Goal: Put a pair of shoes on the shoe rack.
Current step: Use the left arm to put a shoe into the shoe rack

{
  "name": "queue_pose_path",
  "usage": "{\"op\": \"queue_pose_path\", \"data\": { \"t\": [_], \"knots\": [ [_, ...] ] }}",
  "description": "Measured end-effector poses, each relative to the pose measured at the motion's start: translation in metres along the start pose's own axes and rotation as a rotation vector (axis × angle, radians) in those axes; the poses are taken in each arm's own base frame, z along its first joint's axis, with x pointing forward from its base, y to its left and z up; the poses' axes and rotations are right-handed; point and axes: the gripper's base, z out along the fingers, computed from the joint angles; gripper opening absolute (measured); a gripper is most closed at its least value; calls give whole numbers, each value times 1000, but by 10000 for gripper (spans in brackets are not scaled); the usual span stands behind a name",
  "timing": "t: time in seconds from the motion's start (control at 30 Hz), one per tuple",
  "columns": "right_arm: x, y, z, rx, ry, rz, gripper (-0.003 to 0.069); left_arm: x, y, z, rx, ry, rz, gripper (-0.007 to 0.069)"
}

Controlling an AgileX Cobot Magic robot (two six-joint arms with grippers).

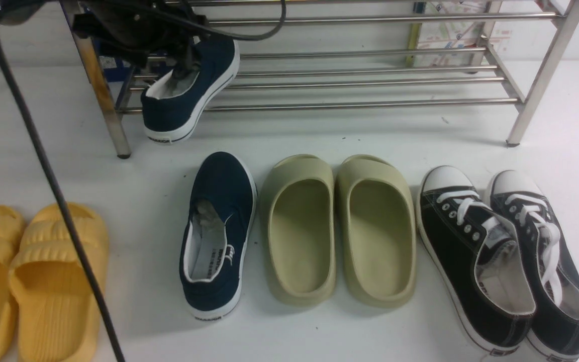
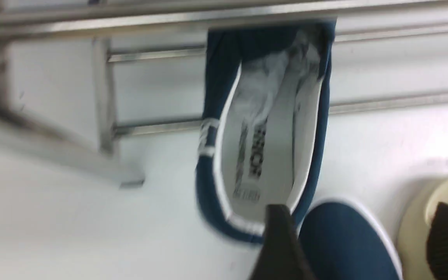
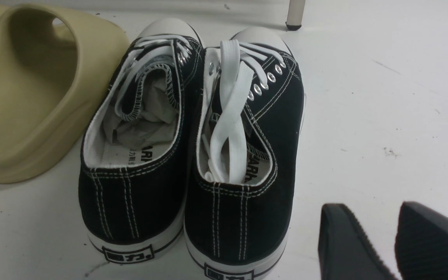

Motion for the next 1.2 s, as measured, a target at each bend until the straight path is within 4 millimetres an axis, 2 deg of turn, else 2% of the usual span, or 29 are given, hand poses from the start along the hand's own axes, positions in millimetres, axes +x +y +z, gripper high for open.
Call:
{"op": "queue_pose_path", "data": {
  "t": [0.07,0.13,0.17,0.2,0.3,0.4,0.6,0.77,1.0,1.2],
  "knots": [
    [0,0,0,0,0,0,244,5,10,-1,-12,59,-17,325],
    [0,0,0,0,0,0,244,13,23,7,-26,107,-46,165],
    [0,0,0,0,0,0,244,19,34,14,-42,136,-79,48],
    [0,0,0,0,0,0,244,23,41,21,-52,148,-100,-8],
    [0,0,0,0,0,0,244,35,55,40,-68,157,-111,-13],
    [0,0,0,0,0,0,244,43,53,54,-28,146,-99,-13],
    [0,0,0,0,0,0,244,42,48,74,22,89,-116,-13],
    [0,0,0,0,0,0,244,41,46,77,45,72,-108,-13],
    [0,0,0,0,0,0,244,30,37,74,144,-18,-110,-13],
    [0,0,0,0,0,0,244,28,37,74,151,-26,-105,-13]
  ]
}}
